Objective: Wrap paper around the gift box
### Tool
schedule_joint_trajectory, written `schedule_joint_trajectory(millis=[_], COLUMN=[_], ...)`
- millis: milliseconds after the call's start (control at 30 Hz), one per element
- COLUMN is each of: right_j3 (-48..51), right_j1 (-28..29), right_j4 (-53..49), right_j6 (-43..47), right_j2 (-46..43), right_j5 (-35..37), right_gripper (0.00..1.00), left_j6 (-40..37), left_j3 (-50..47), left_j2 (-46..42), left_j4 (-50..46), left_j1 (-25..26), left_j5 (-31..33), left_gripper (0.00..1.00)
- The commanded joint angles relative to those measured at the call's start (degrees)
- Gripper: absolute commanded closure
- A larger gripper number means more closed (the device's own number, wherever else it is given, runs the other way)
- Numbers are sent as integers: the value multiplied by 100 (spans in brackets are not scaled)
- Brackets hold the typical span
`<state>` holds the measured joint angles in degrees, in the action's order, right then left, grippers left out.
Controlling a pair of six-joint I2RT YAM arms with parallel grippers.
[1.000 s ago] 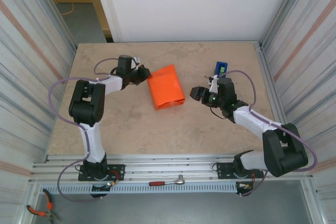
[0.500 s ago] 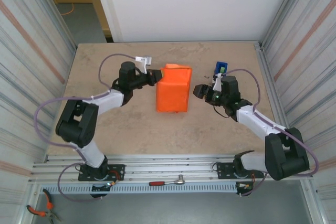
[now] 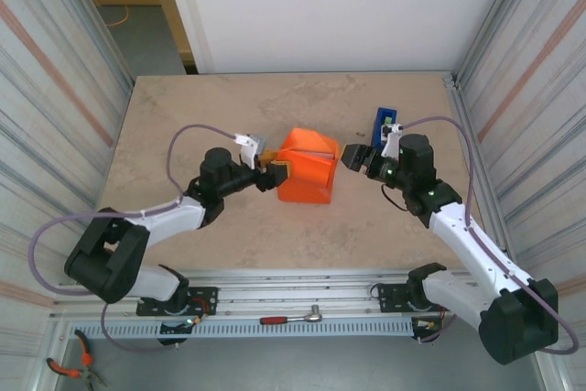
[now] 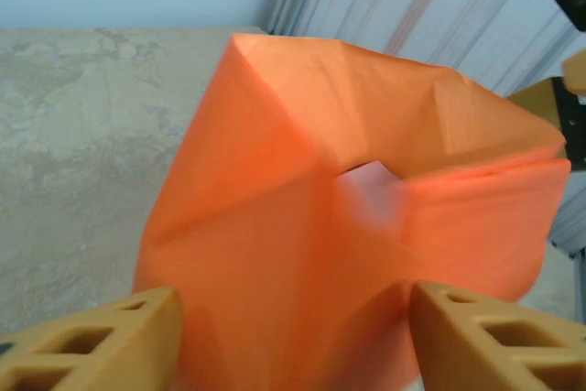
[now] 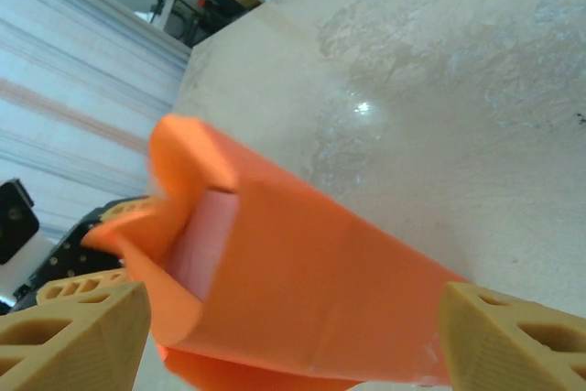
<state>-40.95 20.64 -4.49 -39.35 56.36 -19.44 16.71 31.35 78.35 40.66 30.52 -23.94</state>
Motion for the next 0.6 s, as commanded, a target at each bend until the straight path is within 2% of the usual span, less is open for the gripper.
schedule_joint_trajectory(millis=[0, 67, 233, 433, 567], right_j3=[-364, -552, -1244, -1752, -1592], right_j1=[313, 500, 753, 1129, 1406], right_j4=[-443, -566, -1187, -1656, -1577], right_j6=[224, 269, 270, 444, 464], right_j2=[-3, 173, 614, 1170, 1272], right_j5=[393, 563, 1038, 1288, 1670], right_gripper=[19, 19, 19, 16, 9], left_j6=[76, 218, 348, 526, 552], left_j3=[-99, -103, 345, 786, 1024], left_j2=[-570, -896, -1518, -1965, -1995], left_j4=[-72, -342, -1706, -2944, -3428], left_j1=[27, 14, -3, 1, 6], left_j5=[648, 1081, 1680, 1913, 1815], left_gripper=[16, 1, 1, 1, 1])
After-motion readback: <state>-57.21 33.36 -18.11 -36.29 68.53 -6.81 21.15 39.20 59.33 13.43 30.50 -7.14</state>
